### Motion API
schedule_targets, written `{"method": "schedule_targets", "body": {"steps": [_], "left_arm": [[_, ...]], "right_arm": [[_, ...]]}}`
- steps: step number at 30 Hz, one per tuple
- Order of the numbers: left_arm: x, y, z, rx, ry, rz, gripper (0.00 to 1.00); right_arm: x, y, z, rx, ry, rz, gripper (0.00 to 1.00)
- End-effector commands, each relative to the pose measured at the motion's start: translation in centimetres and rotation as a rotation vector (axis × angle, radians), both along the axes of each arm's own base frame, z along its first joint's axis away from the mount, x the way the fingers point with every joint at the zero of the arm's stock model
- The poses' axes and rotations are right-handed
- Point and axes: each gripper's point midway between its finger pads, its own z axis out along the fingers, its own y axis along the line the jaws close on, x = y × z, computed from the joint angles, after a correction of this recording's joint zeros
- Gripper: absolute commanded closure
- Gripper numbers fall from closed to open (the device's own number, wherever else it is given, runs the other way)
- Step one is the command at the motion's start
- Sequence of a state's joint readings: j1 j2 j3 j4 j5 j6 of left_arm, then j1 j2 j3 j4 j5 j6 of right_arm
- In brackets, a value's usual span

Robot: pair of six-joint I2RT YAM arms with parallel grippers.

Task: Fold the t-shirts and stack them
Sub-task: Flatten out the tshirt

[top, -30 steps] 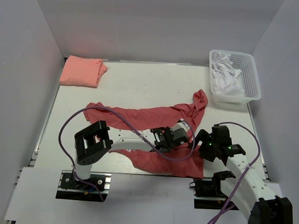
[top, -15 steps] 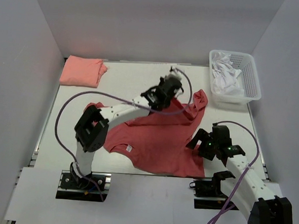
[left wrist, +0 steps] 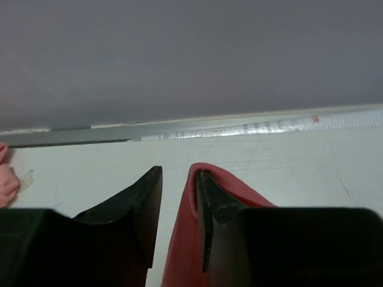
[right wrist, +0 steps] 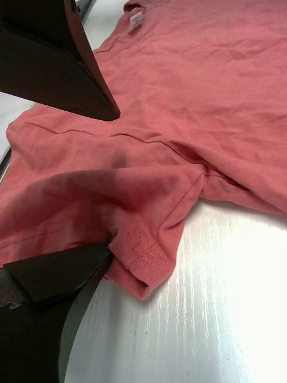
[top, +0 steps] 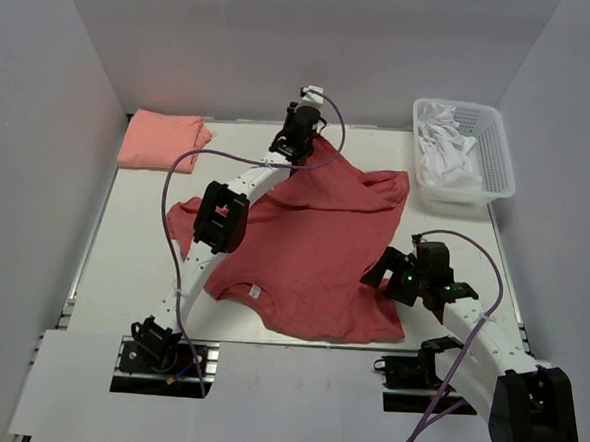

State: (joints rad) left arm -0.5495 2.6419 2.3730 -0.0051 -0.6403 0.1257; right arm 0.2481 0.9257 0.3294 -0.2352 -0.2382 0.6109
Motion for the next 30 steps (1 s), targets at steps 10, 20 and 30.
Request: {"method": "schedule_targets", "body": {"steps": [10, 20, 30], "left_arm": [[4.5, 3.6, 9.5, -0.436, -0.230, -0.074, 0.00], [0.8, 2.4, 13.9, -0.388, -0.144, -0.228, 0.00], [0.8, 3.0, 11.0, -0.298, -0.063, -0.211, 0.00]], "right_arm": [[-2.6, -1.7, -3.0, -0.086, 0.054, 0.010, 0.11], [-1.8, -1.6, -0.9, -0.092, -0.044, 0.049, 0.10], [-1.0, -1.3, 1.2, -0.094, -0.094, 0.077, 0.10]]}}
